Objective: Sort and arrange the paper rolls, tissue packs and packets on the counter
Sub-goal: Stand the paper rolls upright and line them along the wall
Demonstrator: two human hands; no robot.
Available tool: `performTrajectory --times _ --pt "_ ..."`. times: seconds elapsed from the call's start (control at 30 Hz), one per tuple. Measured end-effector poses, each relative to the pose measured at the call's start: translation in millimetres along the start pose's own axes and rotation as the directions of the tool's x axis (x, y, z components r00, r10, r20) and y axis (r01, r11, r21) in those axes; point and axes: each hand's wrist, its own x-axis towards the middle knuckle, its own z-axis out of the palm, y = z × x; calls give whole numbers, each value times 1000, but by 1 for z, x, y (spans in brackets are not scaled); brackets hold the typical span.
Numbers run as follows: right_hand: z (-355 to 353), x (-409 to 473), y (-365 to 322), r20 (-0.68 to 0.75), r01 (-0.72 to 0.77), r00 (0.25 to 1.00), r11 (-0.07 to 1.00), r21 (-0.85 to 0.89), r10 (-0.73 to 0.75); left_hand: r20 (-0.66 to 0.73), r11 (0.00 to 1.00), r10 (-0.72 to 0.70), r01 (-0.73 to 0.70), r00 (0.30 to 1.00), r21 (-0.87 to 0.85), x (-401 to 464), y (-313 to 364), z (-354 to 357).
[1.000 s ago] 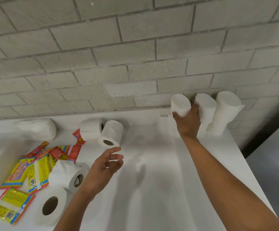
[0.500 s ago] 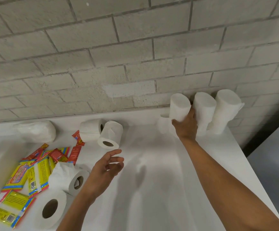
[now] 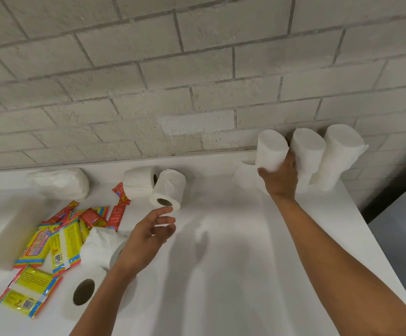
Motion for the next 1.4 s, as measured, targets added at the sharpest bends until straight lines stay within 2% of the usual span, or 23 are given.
performTrajectory --times 0.2,0.37,0.53,0.7,0.93,1.17,1.4 --pt "-8 -3 -6 -22 25 999 999 24 -25 -158 994 23 -5 987 114 29 2 -30" --pt "-15 -19 -13 -22 -12 1000 998 62 13 -274 928 53 54 960 368 70 -2 -58" --pt "-15 -46 -24 -47 -24 999 997 77 28 -187 852 86 24 979 523 105 -5 -57" --pt "-5 -84 -22 -18 -36 999 997 66 37 -72 815 26 21 997 579 132 -5 -49" --pt "15 -122 -18 143 -54 988 998 -22 56 -40 723 28 7 999 691 150 4 -25" --pt "35 -142 -24 271 -82 958 996 -41 90 -10 730 -3 10 1000 683 149 -3 -19" --pt "57 -147 -38 372 -190 911 982 -6 179 41 814 -48 16 998 581 140 -4 -21"
